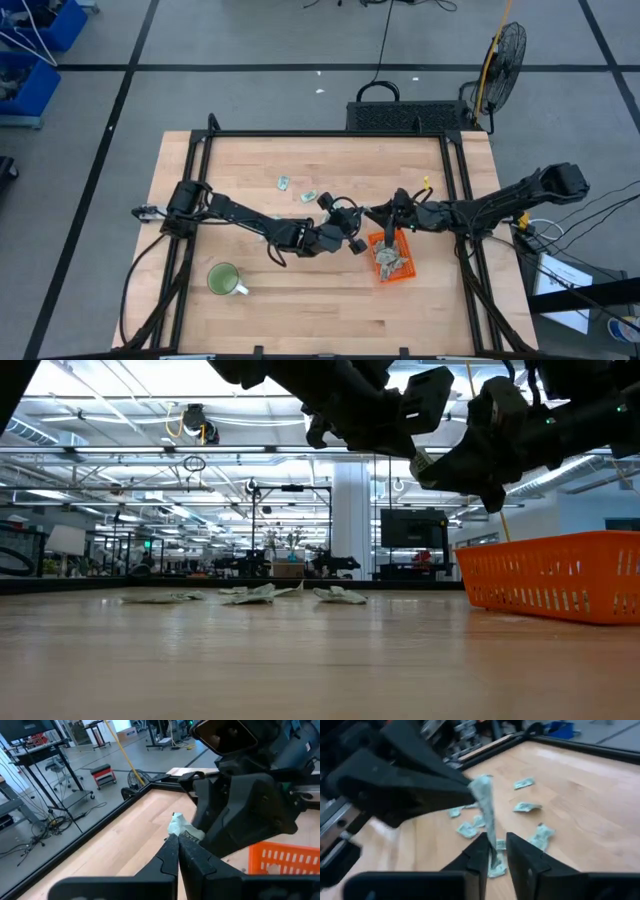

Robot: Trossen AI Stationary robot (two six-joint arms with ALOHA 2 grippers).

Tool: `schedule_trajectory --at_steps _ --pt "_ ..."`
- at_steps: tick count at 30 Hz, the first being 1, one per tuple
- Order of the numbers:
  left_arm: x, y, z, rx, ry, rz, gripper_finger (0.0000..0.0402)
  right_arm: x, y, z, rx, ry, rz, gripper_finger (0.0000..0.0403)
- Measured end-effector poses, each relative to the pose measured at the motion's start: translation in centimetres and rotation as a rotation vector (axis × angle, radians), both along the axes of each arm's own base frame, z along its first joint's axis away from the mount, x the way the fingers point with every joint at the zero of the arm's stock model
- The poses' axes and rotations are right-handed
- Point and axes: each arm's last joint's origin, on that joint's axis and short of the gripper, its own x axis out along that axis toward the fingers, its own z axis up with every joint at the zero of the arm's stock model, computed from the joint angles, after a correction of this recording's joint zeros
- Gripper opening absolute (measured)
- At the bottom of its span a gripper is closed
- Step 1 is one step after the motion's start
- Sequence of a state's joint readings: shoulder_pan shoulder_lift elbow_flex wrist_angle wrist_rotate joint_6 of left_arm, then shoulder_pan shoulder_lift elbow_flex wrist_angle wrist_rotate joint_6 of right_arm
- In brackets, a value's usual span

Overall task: Pick and place Stevia / Truvia into bins
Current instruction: Put the stevia packet into the orange basket

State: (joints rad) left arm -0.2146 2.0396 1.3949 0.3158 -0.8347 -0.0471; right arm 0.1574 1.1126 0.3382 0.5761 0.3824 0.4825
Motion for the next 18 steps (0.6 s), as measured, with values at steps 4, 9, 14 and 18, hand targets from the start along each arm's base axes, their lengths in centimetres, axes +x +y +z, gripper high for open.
schedule_trajectory --at_steps 4,9,14,18 --pt "0.10 -0.10 -0.08 -0.021 0.008 -0.063 0.0006 0.13 0.01 0.29 -0.058 -0.012 0.082 0.0012" --pt "0.19 -0.02 -0.15 -0.035 0.016 -0.103 0.0016 0.10 0.01 0.20 -0.099 0.006 0.094 0.0008" --pt "0.12 0.02 -0.29 0.003 0.054 -0.100 0.0057 0.08 0.00 0.11 -0.117 0.020 0.098 0.0003" --pt "0.03 0.11 -0.49 0.012 0.079 -0.088 0.0090 0.08 0.10 0.07 -0.147 0.029 0.140 0.0002"
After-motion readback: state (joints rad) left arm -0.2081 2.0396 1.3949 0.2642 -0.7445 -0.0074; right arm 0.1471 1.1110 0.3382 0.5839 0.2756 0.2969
